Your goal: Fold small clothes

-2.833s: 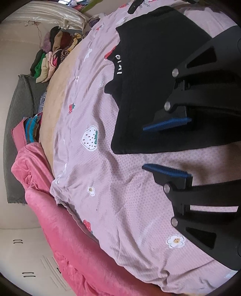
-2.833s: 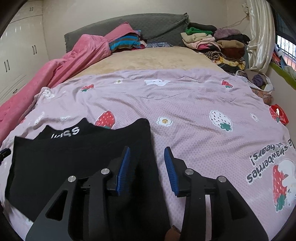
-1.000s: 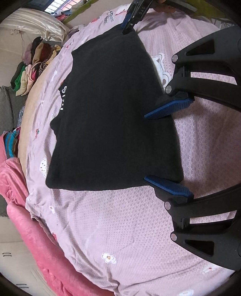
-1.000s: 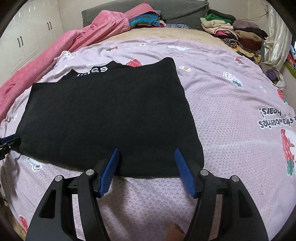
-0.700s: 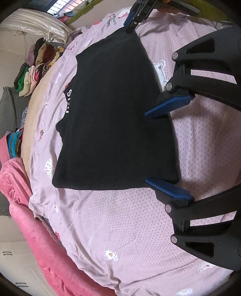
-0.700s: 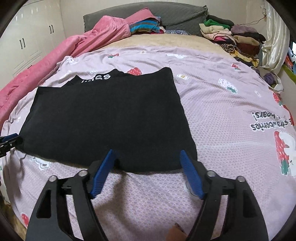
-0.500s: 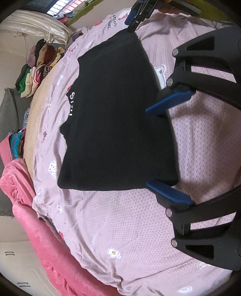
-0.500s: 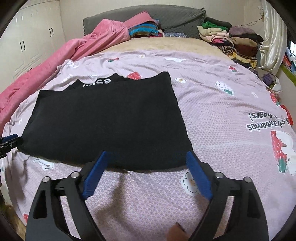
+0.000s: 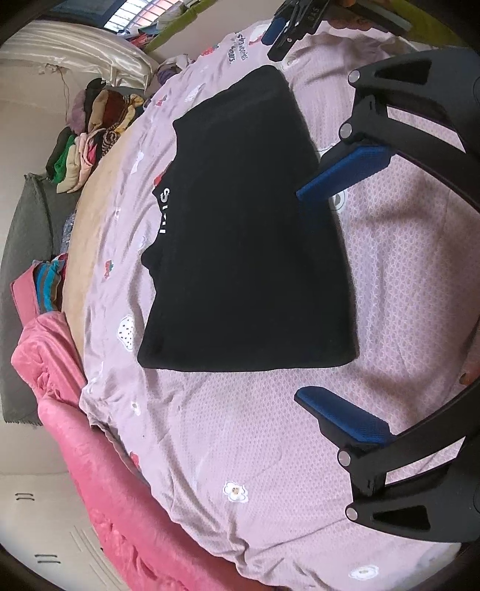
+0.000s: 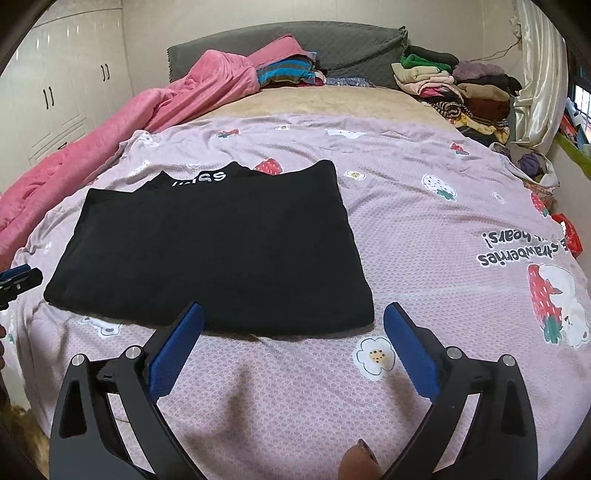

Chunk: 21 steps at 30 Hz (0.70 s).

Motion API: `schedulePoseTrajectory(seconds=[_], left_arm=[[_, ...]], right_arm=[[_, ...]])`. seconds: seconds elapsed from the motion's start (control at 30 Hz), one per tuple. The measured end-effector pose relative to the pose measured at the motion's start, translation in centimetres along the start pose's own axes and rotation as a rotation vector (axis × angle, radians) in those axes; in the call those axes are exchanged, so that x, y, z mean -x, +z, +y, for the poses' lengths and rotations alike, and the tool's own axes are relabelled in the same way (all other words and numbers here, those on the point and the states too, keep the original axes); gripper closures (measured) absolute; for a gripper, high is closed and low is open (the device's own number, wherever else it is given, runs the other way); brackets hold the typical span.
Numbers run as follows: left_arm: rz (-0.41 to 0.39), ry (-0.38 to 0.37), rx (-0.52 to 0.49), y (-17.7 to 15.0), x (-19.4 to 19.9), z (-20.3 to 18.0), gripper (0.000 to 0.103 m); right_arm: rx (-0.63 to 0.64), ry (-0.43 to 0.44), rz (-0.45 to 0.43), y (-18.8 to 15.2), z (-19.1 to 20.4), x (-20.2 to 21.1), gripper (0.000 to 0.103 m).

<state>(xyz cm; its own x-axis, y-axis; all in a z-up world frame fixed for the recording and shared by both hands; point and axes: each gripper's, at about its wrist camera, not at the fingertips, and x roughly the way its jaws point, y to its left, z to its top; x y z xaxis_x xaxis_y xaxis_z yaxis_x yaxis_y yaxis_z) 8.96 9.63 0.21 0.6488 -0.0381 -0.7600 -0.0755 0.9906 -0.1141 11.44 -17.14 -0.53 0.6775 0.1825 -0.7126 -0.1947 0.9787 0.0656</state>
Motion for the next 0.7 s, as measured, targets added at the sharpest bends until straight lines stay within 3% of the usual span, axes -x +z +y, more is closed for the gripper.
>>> schedulePoseTrajectory(seconds=[0.7], left_arm=[[-0.039, 0.027, 0.01, 0.1, 2.0, 0.9, 0.01]], right_arm=[[0.052, 0.038, -0.024, 0.6, 3.2, 2.0, 0.005]])
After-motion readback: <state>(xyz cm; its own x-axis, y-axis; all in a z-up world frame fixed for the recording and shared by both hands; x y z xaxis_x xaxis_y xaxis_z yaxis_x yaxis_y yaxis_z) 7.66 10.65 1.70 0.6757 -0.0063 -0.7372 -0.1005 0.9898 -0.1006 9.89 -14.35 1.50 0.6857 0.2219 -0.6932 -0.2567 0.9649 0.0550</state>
